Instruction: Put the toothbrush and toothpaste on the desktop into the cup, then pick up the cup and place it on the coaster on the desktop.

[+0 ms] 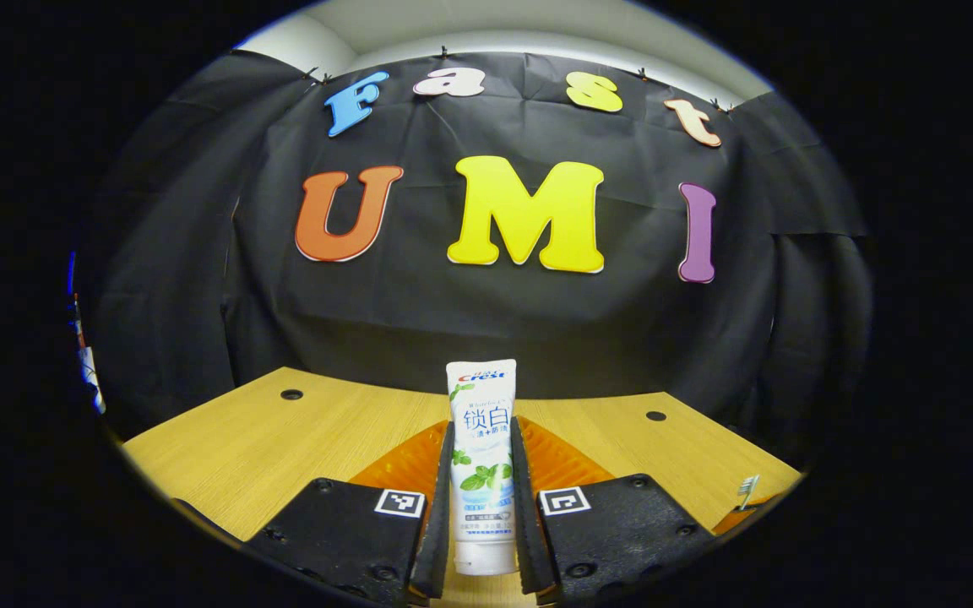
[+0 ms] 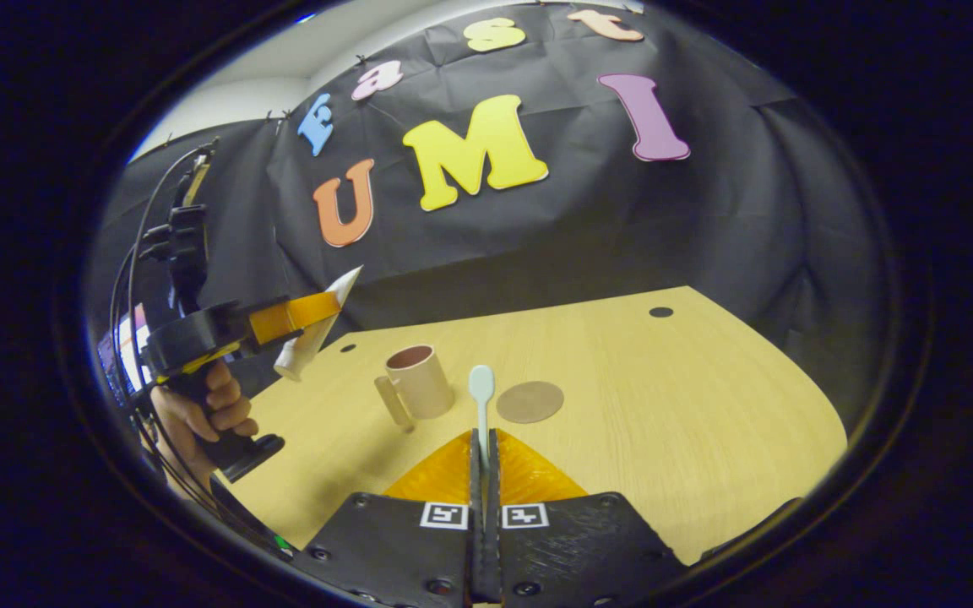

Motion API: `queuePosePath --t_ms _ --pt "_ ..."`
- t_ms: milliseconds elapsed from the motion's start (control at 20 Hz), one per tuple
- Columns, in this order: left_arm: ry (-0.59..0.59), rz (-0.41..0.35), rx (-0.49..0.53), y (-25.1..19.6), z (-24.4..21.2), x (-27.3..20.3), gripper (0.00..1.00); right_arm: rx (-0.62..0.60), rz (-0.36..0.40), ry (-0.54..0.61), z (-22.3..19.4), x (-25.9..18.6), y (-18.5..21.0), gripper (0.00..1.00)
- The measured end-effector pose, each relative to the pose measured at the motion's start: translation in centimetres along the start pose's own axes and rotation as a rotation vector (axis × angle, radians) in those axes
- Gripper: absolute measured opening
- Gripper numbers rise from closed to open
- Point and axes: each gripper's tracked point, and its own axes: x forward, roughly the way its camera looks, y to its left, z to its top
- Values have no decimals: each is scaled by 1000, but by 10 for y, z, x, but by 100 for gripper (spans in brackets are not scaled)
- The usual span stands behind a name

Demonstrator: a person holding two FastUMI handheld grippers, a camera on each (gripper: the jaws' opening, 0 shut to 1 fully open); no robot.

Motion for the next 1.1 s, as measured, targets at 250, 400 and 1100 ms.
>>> queuePosePath --t_ms 250,400,1100 --pt "3 -24 -21 -7 -4 34 31 27 3 6 2 -2 -7 0" --pt "-1 -30 -40 -6 -4 44 35 37 3 8 1 -1 -10 0" --pt "-5 -36 -38 -4 1 61 37 31 8 24 -4 7 -10 0"
